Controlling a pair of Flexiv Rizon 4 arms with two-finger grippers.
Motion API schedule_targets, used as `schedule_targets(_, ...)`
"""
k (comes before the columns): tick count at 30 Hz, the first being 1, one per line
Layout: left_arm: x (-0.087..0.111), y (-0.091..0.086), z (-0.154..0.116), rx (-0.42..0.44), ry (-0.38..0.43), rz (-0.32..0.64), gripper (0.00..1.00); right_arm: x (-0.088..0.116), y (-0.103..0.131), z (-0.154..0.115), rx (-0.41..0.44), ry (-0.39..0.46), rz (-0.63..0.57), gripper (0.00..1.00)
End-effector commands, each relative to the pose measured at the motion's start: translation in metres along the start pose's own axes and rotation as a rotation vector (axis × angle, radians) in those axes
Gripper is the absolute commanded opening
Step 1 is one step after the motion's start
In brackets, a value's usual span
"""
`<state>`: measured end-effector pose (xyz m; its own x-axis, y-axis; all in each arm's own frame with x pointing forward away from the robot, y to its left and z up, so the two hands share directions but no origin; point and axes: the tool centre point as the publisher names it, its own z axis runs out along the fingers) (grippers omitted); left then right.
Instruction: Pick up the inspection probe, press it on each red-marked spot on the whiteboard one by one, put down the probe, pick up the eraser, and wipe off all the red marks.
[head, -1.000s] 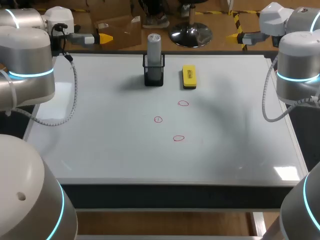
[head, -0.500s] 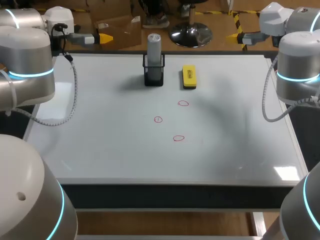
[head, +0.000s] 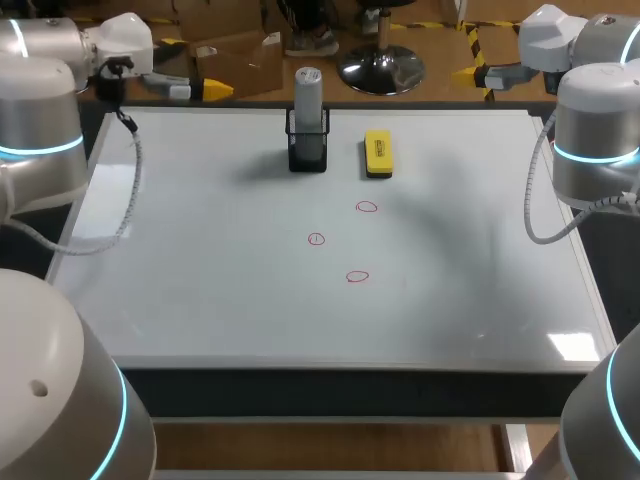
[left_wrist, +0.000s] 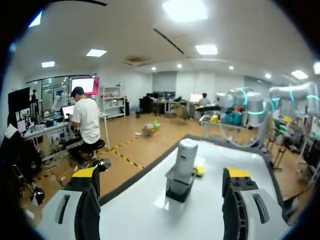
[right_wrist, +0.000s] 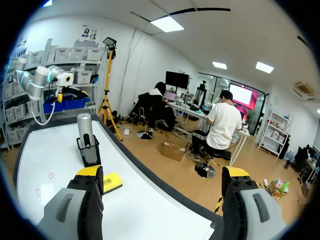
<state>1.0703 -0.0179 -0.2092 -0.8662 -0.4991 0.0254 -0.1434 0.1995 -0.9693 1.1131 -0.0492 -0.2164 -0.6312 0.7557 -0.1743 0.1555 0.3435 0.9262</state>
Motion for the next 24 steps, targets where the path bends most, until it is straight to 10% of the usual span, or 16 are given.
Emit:
schedule_targets(1,0.004,-0.001,0.005,-0.007,0.172,0.077,1.00,-0.001,0.000,0.000,0.001,0.001,0.000,1.00)
schedule_targets(24,0.036,-0.003,0.068,-0.040,0.411,0.120,1.00,-0.001,0.000,0.000,0.001,0.001,0.000,1.00)
